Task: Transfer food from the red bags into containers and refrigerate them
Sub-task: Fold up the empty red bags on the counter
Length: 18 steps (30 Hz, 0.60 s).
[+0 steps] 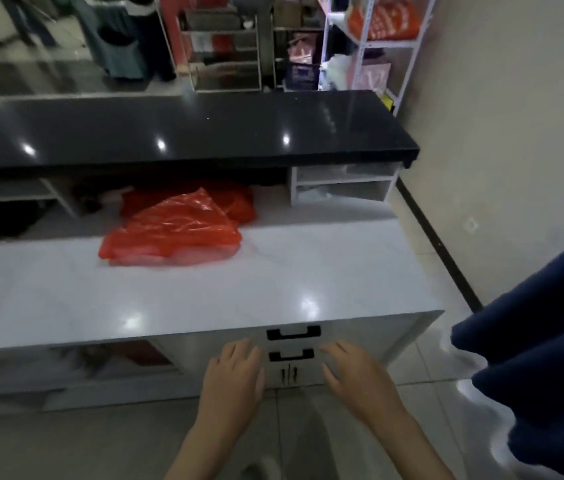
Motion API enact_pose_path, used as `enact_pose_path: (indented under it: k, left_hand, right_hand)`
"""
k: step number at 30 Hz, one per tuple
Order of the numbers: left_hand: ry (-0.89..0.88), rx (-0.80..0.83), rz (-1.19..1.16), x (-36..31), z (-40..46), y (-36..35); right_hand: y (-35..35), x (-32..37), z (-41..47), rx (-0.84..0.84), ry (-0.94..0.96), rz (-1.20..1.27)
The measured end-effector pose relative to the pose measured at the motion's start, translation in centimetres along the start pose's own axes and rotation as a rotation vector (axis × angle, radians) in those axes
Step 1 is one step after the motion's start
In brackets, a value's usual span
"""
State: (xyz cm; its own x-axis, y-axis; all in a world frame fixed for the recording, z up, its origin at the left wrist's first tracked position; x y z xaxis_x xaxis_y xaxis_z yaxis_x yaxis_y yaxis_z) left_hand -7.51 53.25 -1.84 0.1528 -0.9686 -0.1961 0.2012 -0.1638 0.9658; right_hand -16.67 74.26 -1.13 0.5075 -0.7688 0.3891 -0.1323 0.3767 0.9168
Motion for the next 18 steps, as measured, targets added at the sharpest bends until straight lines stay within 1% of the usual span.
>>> enact_pose_path:
  k: [3,6,12,16,18]
  left_hand:
    - [0.039,-0.019,0.016,4.8,1.3,0.7]
    - [0.078,-0.066,0.032,8.8,3.5,1.0]
    - [0.192,-0.029,0.066,15.6,11.5,0.3]
    - [0.211,-0.191,-0.001,19.6,18.6,1.6]
    - [0.24,-0.236,-0.007,21.5,22.1,2.2]
  right_hand:
    - [-2.1,3.3,3.8,0.044,0.051,0.042]
    - [-3.5,5.5,7.3,0.087,0.104,0.028]
    - [-6.4,7.2,14.9,0.139,0.188,0.032]
    - [-7.4,8.2,20.3,0.149,0.262,0.039]
    - [-7.6,8.8,23.0,0.171,0.278,0.049]
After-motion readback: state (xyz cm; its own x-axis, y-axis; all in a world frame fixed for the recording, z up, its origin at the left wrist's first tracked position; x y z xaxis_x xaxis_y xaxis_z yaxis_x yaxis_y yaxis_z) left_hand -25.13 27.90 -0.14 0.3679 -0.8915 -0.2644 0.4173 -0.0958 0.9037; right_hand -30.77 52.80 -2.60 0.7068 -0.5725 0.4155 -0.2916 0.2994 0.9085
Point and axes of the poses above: each hand's wrist, its own z-axis towards the middle knuckle, its own y-axis out of the back of the hand, x = y × z, the point moved 4 cm from there along z, towards the middle knuckle, and after that the axes turned 8 degrees about -x, right-handed, at the moved point
